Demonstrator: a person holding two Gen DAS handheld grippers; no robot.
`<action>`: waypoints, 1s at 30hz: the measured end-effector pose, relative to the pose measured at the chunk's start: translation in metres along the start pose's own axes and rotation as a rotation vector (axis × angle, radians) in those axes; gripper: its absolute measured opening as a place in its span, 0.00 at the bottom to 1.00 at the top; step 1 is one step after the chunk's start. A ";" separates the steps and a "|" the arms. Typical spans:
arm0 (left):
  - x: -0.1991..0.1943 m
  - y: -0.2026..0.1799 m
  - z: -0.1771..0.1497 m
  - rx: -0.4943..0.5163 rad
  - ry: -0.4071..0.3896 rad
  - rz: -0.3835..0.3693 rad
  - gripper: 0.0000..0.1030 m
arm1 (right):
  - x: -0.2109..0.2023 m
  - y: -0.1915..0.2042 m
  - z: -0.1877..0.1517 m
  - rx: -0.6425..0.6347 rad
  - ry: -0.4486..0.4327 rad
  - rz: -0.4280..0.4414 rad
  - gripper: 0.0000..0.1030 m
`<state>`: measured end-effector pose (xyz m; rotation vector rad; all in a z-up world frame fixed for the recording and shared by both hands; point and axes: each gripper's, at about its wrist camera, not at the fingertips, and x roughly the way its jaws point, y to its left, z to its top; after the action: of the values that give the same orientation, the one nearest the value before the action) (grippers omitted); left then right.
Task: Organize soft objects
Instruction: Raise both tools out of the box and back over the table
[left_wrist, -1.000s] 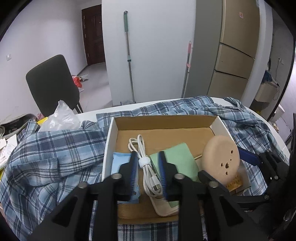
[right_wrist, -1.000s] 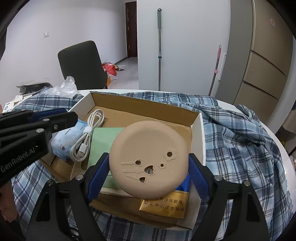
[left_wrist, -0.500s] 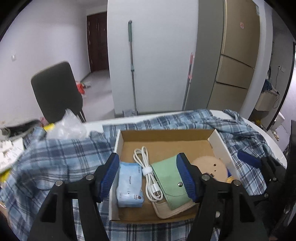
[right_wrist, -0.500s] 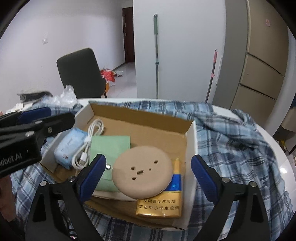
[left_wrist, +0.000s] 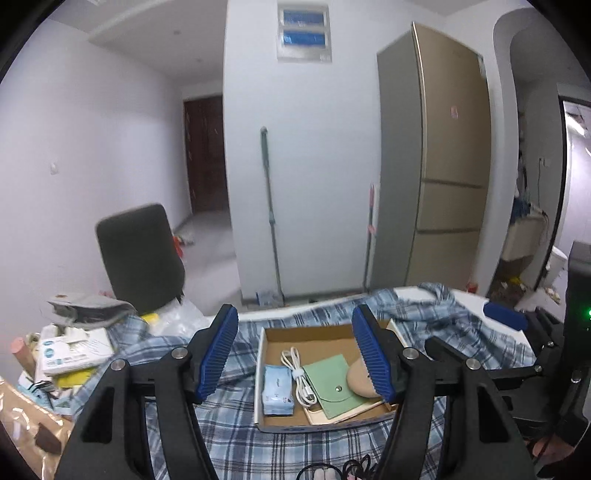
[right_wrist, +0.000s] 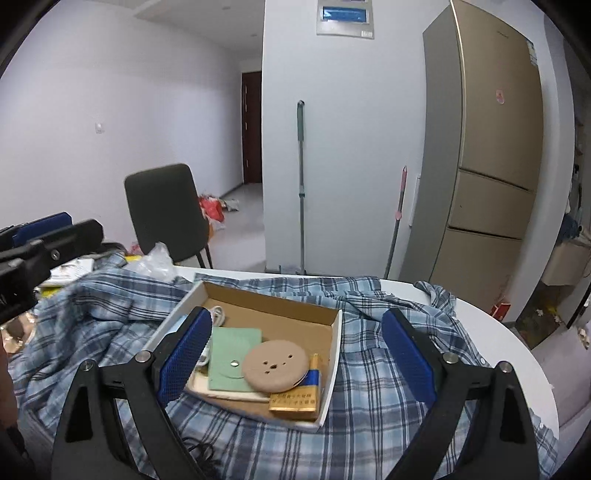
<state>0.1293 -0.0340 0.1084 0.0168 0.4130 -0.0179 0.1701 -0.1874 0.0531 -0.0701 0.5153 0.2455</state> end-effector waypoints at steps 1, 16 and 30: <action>-0.010 -0.001 -0.001 -0.008 -0.020 -0.006 0.65 | -0.007 0.001 -0.001 0.004 -0.010 0.006 0.90; -0.059 -0.013 -0.070 0.023 -0.015 -0.117 0.65 | -0.049 0.014 -0.048 -0.036 -0.049 0.068 0.90; -0.021 0.004 -0.131 0.000 0.022 -0.108 0.77 | -0.014 0.001 -0.095 -0.019 0.013 0.050 0.90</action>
<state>0.0581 -0.0273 -0.0029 -0.0051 0.4354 -0.1244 0.1127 -0.2019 -0.0229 -0.0775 0.5279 0.2990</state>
